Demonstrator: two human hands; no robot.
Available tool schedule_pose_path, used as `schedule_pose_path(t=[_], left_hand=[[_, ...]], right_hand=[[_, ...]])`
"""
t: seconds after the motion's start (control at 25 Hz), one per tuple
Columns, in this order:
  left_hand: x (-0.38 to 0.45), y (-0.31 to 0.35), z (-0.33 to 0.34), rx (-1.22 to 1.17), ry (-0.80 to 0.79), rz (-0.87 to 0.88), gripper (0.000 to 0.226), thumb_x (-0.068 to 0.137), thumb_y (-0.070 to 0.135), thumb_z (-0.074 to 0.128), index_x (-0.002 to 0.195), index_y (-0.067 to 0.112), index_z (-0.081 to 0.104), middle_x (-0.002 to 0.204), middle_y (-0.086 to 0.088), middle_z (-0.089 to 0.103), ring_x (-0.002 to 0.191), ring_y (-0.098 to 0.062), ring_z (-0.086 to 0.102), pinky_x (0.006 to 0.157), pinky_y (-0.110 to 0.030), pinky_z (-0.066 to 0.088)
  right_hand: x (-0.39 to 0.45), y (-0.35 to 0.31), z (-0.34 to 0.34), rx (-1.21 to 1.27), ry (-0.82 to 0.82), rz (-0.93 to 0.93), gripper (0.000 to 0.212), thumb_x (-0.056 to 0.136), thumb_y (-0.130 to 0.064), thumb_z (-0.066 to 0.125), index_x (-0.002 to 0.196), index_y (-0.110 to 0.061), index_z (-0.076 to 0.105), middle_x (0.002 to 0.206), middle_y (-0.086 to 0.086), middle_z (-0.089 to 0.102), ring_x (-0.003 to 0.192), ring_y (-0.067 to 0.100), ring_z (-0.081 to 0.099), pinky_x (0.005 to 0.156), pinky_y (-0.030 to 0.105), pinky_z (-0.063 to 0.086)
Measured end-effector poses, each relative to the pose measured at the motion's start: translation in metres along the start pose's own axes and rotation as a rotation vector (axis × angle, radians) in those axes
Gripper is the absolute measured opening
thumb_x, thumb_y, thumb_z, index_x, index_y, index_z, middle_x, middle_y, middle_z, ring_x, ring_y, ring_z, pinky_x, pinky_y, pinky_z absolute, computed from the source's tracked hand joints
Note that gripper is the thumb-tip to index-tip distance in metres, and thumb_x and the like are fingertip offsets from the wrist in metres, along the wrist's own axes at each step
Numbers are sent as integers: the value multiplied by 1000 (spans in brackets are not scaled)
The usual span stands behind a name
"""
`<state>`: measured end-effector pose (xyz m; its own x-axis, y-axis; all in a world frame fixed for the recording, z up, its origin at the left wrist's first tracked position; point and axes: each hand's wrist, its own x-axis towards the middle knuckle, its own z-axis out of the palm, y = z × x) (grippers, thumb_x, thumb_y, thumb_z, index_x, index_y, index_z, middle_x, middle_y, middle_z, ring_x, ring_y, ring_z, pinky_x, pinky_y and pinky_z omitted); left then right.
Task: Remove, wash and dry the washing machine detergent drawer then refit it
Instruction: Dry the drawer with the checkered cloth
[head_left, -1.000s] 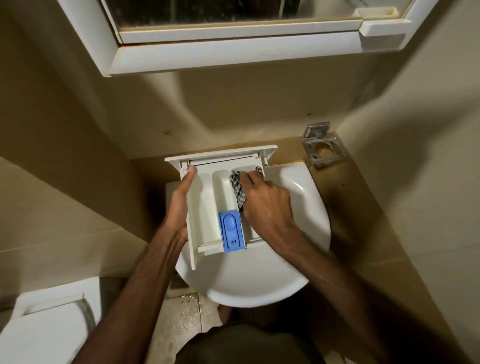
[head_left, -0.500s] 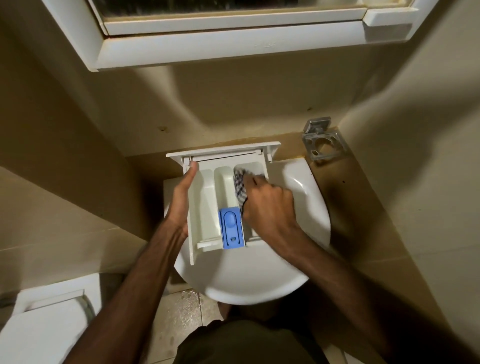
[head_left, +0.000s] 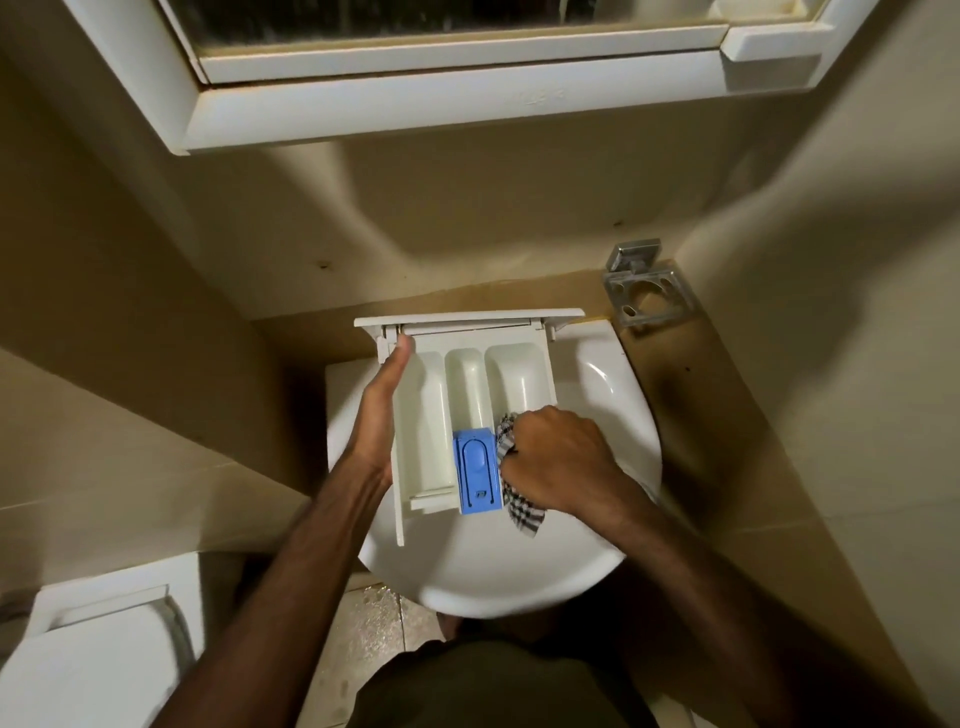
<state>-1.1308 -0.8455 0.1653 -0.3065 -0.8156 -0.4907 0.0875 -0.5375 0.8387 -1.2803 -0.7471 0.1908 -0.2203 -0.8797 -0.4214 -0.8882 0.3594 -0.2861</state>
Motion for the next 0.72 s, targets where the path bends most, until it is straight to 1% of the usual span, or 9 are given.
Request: schedule_pose_path(t=[0.12, 0.28, 0.4, 0.44, 0.48, 0.56, 0.6, 0.64, 0.72], left_hand=[[-1, -3, 0, -16, -22, -15, 24, 104, 49, 45, 110, 32, 60, 75, 23, 73, 59, 13, 66, 46, -8, 48], [-5, -3, 6, -70, -86, -90, 40, 99, 57, 51, 109, 22, 69, 90, 1, 80, 73, -9, 77, 57, -20, 57], [-22, 11, 16, -6, -47, -29, 27, 106, 45, 42, 94, 28, 60, 58, 22, 69, 52, 11, 65, 43, -7, 46], [-26, 15, 20, 31, -38, -19, 25, 106, 44, 41, 97, 29, 59, 60, 26, 68, 52, 17, 62, 43, -4, 44], [-14, 7, 12, 22, -38, 0, 27, 105, 48, 42, 109, 30, 62, 78, 28, 71, 63, 20, 63, 51, -3, 46], [-2, -1, 0, 12, -18, -12, 49, 100, 58, 46, 140, 32, 55, 131, 19, 64, 111, 10, 61, 84, -13, 46], [-1, -2, -2, 7, -10, -20, 55, 97, 62, 48, 144, 33, 54, 143, 12, 58, 122, -1, 57, 93, -21, 43], [-2, -2, -1, -26, -2, -39, 53, 96, 63, 49, 138, 31, 60, 139, 7, 64, 118, -9, 63, 91, -25, 47], [-4, 0, 2, -124, -13, -77, 47, 97, 61, 50, 115, 23, 73, 106, -1, 79, 91, -17, 76, 70, -26, 59]], right_hand=[[1, -2, -3, 63, 139, 37, 3, 92, -15, 54, 91, -15, 57, 97, 5, 69, 94, 34, 67, 70, 34, 41], [16, -12, -15, -132, 485, -3, 30, 97, -14, 54, 127, -12, 58, 119, 8, 70, 98, 32, 72, 71, 34, 47], [15, -8, -16, -95, 365, -19, 28, 97, -14, 53, 124, -10, 58, 117, 9, 70, 100, 32, 71, 77, 37, 53], [10, -2, -14, -41, 255, -35, 24, 97, -17, 53, 119, -11, 61, 113, 9, 71, 100, 33, 70, 80, 38, 54], [3, 6, -15, 22, 122, -40, 19, 96, -21, 54, 111, -13, 63, 108, 8, 72, 98, 32, 70, 80, 39, 55], [-9, 19, -19, 156, -66, -36, 16, 90, -31, 56, 93, -18, 65, 94, 1, 73, 89, 28, 69, 78, 41, 57], [-13, 24, -22, 236, -68, -23, 21, 86, -37, 56, 89, -19, 66, 88, -2, 73, 85, 24, 70, 77, 42, 58], [-17, 26, -25, 329, -25, -1, 27, 82, -43, 56, 89, -19, 67, 85, -4, 73, 82, 21, 70, 76, 44, 59], [-26, 26, -26, 501, 225, 37, 40, 77, -51, 52, 98, -22, 70, 89, -7, 74, 84, 17, 70, 77, 45, 59]])
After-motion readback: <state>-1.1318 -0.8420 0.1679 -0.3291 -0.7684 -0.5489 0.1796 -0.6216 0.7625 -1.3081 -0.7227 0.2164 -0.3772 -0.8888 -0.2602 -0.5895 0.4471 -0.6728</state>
